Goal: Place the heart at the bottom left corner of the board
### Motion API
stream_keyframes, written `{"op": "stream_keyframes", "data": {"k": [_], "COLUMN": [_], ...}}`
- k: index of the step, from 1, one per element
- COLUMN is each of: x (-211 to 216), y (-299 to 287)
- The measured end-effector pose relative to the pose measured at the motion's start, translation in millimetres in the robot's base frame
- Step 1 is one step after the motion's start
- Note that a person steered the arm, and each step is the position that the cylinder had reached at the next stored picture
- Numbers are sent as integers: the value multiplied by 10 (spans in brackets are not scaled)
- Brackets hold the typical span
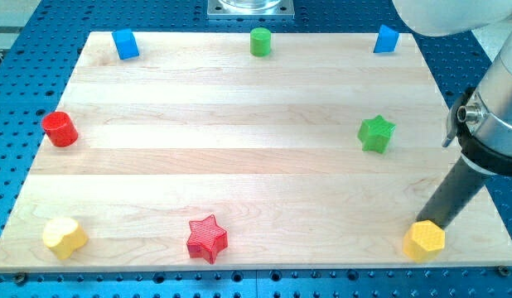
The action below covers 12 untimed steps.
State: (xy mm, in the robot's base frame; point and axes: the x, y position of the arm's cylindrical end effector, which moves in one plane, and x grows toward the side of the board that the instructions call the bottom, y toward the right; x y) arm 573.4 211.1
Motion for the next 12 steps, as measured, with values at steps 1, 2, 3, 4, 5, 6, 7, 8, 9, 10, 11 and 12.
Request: {"op": "stream_keyframes", "data": {"k": [1,2,3,4,5,6,7,8,9,10,11,12], "x": [-145,11,373,451,453,428,249,-233,-591,-686,-343,-67], "y": [-558,-992,-1083,-1059,-756,-797,-1738,-2298,-3026,-3822,-4066,-4311]}}
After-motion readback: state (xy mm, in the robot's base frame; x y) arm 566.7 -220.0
